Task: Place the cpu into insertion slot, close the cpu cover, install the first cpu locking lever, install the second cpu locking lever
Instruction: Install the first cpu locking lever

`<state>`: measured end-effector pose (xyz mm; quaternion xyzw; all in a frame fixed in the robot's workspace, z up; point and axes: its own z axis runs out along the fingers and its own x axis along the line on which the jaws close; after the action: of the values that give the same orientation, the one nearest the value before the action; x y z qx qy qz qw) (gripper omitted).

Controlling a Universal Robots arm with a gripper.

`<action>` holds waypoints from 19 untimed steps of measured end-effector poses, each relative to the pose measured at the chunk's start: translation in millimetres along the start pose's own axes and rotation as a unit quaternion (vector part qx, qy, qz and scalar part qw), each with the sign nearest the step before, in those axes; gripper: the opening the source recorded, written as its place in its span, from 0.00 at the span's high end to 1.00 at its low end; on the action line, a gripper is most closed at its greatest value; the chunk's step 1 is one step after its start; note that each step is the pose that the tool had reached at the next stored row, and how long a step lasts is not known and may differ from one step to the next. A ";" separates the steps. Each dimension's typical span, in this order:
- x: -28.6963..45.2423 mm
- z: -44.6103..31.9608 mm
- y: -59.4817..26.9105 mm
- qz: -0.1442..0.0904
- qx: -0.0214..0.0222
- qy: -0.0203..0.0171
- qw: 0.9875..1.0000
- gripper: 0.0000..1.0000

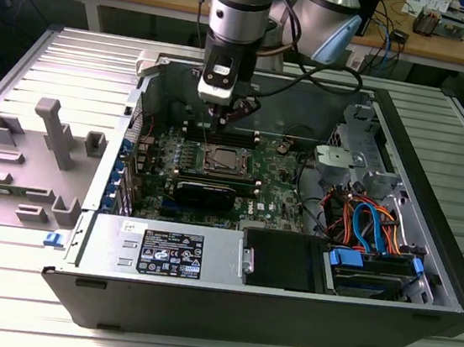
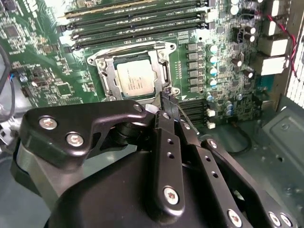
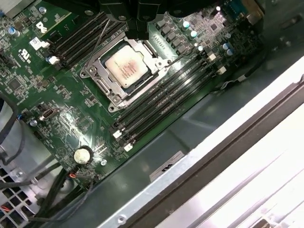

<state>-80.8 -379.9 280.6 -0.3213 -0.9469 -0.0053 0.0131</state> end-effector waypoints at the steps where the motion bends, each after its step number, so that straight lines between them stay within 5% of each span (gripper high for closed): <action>1: 0.1 0.1 -0.1 -0.011 0.000 0.000 1.000 0.89; 8: 1.7 0.5 -1.3 -0.069 0.002 0.000 0.998 0.89; 16: 14.0 1.2 -10.7 -0.087 0.002 0.000 0.996 0.89; 19: 15.1 1.7 -11.6 -0.111 0.003 0.000 0.994 0.89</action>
<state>-99.8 -379.9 279.3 -0.2144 -0.9766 -0.0039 0.0137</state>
